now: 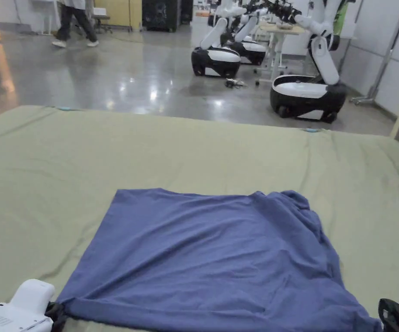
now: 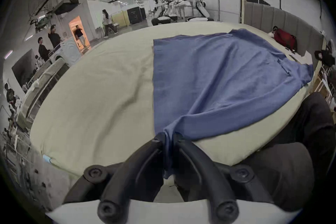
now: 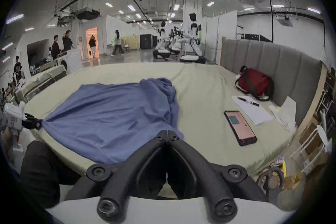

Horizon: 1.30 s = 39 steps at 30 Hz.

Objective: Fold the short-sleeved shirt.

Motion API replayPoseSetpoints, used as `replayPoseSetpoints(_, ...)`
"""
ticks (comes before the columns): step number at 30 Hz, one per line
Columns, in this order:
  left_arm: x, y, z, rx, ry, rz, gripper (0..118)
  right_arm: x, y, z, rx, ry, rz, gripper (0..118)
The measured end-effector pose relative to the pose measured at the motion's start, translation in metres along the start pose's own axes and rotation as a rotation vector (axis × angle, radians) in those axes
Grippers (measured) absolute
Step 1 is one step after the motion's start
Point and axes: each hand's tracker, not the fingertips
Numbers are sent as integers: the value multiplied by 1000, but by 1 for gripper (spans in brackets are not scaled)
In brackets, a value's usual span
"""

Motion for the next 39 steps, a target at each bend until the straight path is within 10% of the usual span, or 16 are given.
replayPoseSetpoints(3,15,8,24,31,8,6,6,9,-7,-2,-14,62,-37,36)
replayPoseSetpoints(6,4,14,25,14,-16,32,6,11,-16,-19,-142,203,-71,104)
replayPoseSetpoints(10,0,20,26,18,-27,44,6,5,-29,-44,-203,127,-57,104)
replayPoseSetpoints(11,-1,21,26,16,-26,45,6,7,-30,-50,-257,151,-86,103)
replayPoseSetpoints(12,-3,22,25,11,-23,46,6,9,-31,-51,-255,151,-119,77)
replayPoseSetpoints(13,-3,22,25,9,-14,44,6,10,-32,-50,-243,123,-125,22)
replayPoseSetpoints(14,-3,19,24,5,-6,39,6,11,-33,-49,-221,92,-116,6)
replayPoseSetpoints(25,-14,98,37,58,52,-34,5,20,67,-34,-73,139,-117,6)
replayPoseSetpoints(39,-17,192,-132,-182,21,-20,5,13,111,-240,-329,114,-53,7)
